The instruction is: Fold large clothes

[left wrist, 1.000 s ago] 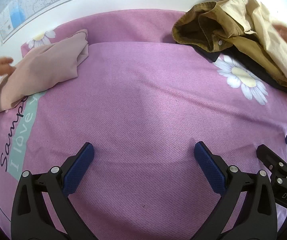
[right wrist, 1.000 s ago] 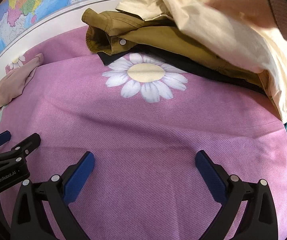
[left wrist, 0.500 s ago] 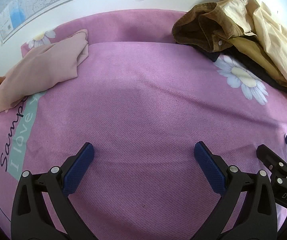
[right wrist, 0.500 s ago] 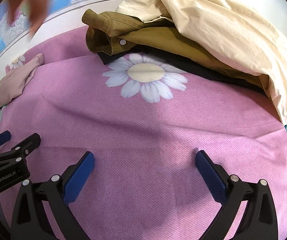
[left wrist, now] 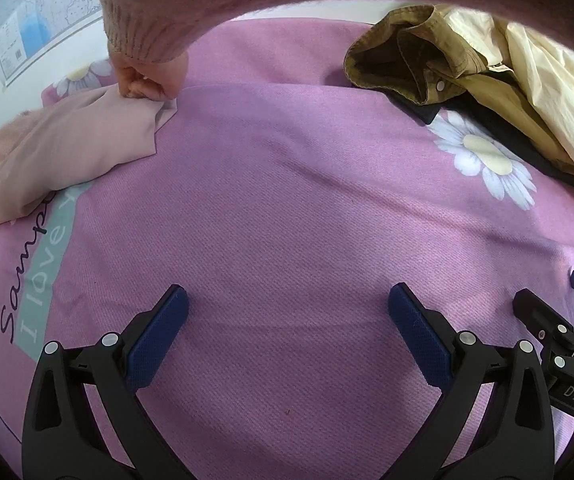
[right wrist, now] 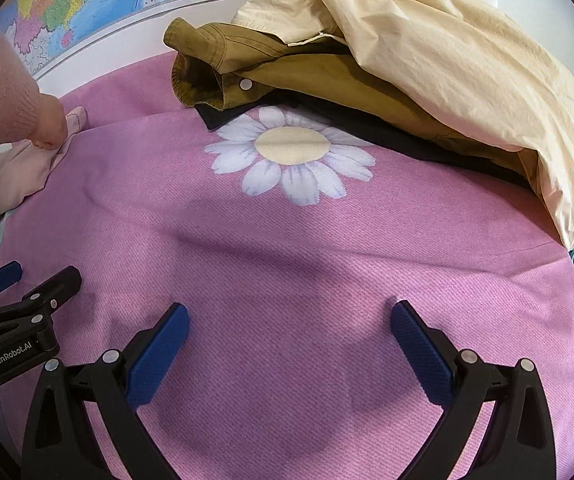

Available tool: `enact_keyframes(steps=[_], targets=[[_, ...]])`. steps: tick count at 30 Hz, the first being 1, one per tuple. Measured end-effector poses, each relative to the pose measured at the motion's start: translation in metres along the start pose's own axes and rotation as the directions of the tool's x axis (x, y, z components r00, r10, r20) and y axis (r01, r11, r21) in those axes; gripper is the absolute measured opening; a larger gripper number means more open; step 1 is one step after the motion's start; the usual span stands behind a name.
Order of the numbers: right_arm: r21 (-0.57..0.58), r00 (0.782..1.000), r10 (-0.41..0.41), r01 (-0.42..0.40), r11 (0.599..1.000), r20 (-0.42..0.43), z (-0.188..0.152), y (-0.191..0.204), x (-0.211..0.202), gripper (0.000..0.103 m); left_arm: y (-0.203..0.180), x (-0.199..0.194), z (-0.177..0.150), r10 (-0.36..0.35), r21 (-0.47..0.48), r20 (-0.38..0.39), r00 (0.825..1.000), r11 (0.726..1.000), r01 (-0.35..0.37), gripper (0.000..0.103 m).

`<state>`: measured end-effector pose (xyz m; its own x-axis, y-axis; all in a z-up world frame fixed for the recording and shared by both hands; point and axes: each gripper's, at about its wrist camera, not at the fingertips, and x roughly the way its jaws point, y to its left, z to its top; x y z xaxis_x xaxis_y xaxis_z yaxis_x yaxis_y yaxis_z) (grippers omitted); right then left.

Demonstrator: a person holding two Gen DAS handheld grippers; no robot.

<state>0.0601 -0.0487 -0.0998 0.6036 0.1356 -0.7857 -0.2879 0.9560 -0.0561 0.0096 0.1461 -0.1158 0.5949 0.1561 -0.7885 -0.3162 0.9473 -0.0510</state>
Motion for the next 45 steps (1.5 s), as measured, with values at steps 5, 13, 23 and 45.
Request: enact_keyframes(steps=[5, 13, 23, 45], targets=[[0.000, 1.000, 0.000, 0.000, 1.000, 0.000, -0.0002, 0.0002, -0.0001, 0.098, -0.0008, 0.0000, -0.0003, 0.000, 0.000, 0.000, 1.000, 1.000, 0.000, 0.099], [0.000, 1.000, -0.001, 0.001, 1.000, 0.000, -0.0002, 0.0004, -0.0001, 0.098, 0.0006, -0.0004, -0.0001, -0.001, 0.000, -0.001, 1.000, 1.000, 0.001, 0.099], [-0.001, 1.000, -0.001, 0.001, 1.000, 0.000, -0.0004, 0.0005, 0.0000, 0.098, -0.0008, -0.0002, 0.0005, 0.000, 0.001, -0.002, 1.000, 1.000, 0.000, 0.099], [-0.001, 1.000, -0.001, 0.001, 1.000, 0.001, -0.0004, 0.0004, 0.0003, 0.098, 0.0026, -0.0008, 0.0027, -0.004, 0.001, -0.005, 1.000, 1.000, 0.004, 0.099]])
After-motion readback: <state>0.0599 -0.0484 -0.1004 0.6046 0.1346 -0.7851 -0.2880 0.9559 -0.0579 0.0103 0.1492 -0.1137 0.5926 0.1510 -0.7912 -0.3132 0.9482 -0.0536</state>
